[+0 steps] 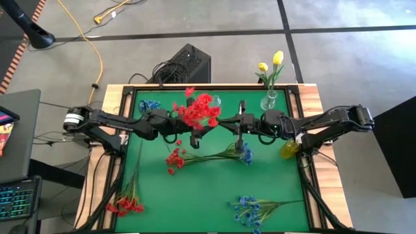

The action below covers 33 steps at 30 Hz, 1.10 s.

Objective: Sort flowers into vase by color
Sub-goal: Put the top red flowers into the left white transparent vase

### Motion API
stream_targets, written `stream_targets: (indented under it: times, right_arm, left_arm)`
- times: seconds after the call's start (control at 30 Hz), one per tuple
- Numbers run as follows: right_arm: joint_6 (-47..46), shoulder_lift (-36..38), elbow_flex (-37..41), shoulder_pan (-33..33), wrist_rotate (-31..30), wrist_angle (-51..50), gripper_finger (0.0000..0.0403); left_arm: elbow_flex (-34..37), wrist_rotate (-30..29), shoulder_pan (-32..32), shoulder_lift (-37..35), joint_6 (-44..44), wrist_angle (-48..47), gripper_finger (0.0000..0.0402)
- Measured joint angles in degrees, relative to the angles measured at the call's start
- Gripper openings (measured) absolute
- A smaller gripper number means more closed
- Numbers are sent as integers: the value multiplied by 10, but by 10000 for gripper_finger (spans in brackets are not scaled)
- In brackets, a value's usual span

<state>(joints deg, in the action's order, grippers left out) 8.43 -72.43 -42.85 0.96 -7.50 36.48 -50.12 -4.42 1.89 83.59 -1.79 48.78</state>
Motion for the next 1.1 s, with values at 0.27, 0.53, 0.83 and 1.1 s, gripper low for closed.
stream_targets:
  times: [0.27,0.53,0.83,1.1]
  right_arm:
    - [0,0,0,0,0,1,41]
    - [2,0,0,1,0,5,41]
    - [4,0,0,1,0,8,41]
    - [8,0,0,2,-1,11,50]
  left_arm:
    - [-49,13,6,18,17,-78,213]
    - [-66,14,6,38,20,-81,200]
    - [-66,7,6,37,25,-68,93]
    - [-66,6,6,37,23,-67,8]
